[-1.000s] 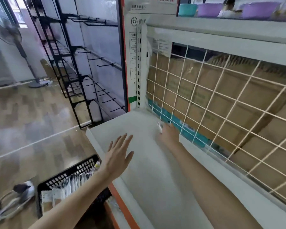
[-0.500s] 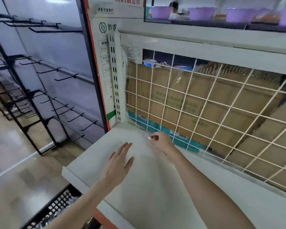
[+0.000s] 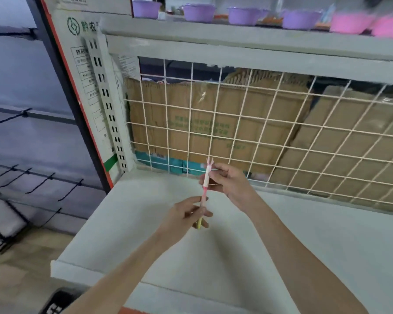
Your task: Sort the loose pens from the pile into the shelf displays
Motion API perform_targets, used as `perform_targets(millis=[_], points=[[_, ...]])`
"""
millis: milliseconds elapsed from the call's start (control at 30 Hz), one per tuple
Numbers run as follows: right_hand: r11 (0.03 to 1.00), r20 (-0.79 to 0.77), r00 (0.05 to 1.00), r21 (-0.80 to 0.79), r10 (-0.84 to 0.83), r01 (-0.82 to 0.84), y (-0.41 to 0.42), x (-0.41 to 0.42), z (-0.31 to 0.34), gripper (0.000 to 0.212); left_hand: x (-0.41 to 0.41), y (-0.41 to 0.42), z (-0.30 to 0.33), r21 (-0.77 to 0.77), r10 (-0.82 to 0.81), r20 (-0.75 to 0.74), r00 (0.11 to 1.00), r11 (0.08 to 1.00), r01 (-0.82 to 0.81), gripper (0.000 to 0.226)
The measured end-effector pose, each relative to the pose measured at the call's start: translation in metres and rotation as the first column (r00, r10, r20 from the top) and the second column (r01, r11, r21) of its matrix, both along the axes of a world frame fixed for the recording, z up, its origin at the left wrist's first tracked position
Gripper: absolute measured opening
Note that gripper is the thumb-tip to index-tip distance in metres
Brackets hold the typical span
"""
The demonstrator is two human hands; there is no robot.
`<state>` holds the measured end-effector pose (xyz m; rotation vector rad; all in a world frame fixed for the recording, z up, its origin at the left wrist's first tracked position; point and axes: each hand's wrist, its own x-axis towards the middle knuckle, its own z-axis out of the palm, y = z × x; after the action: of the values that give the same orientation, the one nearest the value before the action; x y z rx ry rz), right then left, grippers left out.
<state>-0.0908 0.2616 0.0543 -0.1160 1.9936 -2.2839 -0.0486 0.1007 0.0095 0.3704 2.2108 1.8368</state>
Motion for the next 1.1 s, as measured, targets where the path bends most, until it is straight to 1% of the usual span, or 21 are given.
perform_targets(millis=[67, 167, 267, 333, 367, 400, 467, 533, 633, 700, 767, 833, 967, 1000, 1100], points=[[0.998, -0.015, 0.998, -0.009, -0.067, 0.066, 0.012, 0.018, 0.002, 0.021, 0.004, 0.01, 0.001, 0.041, -0.031, -0.002, 1.0, 0.999, 0.031, 0.023], [0.979, -0.051, 0.979, 0.046, -0.199, 0.201, 0.031, 0.047, 0.008, 0.03, 0.012, 0.029, 0.003, 0.074, -0.099, -0.006, 0.995, 0.992, 0.099, 0.021], [0.925, -0.105, 0.928, 0.102, -0.357, 0.367, 0.051, 0.08, 0.014, 0.034, 0.024, 0.052, 0.008, 0.069, -0.207, 0.005, 0.978, 0.976, 0.207, 0.017], [0.878, -0.129, 0.884, 0.117, -0.45, 0.464, 0.065, 0.103, 0.019, 0.033, 0.035, 0.07, 0.011, 0.047, -0.296, 0.009, 0.955, 0.954, 0.296, 0.019], [0.851, -0.14, 0.859, 0.129, -0.493, 0.509, 0.073, 0.114, 0.021, 0.033, 0.042, 0.079, 0.012, 0.025, -0.346, 0.005, 0.938, 0.938, 0.346, 0.021], [0.824, -0.151, 0.835, 0.141, -0.53, 0.549, 0.081, 0.125, 0.022, 0.033, 0.049, 0.088, 0.014, -0.039, -0.394, -0.022, 0.919, 0.919, 0.393, 0.024], [0.772, -0.166, 0.788, 0.161, -0.593, 0.615, 0.098, 0.147, 0.025, 0.033, 0.06, 0.102, 0.014, -0.27, -0.488, -0.123, 0.864, 0.854, 0.444, 0.033], [0.717, -0.179, 0.743, 0.195, -0.645, 0.67, 0.12, 0.168, 0.026, 0.033, 0.066, 0.113, 0.012, -0.456, -0.563, -0.193, 0.804, 0.777, 0.434, 0.044], [0.613, -0.223, 0.673, 0.286, -0.705, 0.737, 0.153, 0.2, 0.024, 0.033, 0.071, 0.128, 0.01, -0.635, -0.651, -0.267, 0.711, 0.673, 0.378, 0.05], [0.562, -0.238, 0.63, 0.296, -0.74, 0.772, 0.174, 0.222, 0.021, 0.037, 0.075, 0.142, 0.011, -0.718, -0.709, -0.318, 0.63, 0.614, 0.328, 0.051], [0.529, -0.24, 0.594, 0.286, -0.768, 0.799, 0.195, 0.244, 0.018, 0.04, 0.08, 0.162, 0.015, -0.745, -0.739, -0.346, 0.579, 0.591, 0.309, 0.051], [0.501, -0.24, 0.565, 0.279, -0.79, 0.819, 0.216, 0.268, 0.015, 0.043, 0.089, 0.188, 0.02, -0.751, -0.757, -0.355, 0.548, 0.58, 0.315, 0.05], [0.437, -0.254, 0.51, 0.294, -0.822, 0.85, 0.263, 0.321, 0.008, 0.046, 0.12, 0.252, 0.03, -0.743, -0.772, -0.412, 0.484, 0.592, 0.311, 0.05], [0.418, -0.258, 0.493, 0.296, -0.831, 0.859, 0.276, 0.335, 0.007, 0.047, 0.131, 0.269, 0.033, -0.744, -0.779, -0.424, 0.463, 0.591, 0.313, 0.053], [0.361, -0.256, 0.438, 0.3, -0.862, 0.883, 0.316, 0.376, 0.004, 0.046, 0.166, 0.323, 0.036, -0.728, -0.783, -0.462, 0.417, 0.603, 0.325, 0.08]])
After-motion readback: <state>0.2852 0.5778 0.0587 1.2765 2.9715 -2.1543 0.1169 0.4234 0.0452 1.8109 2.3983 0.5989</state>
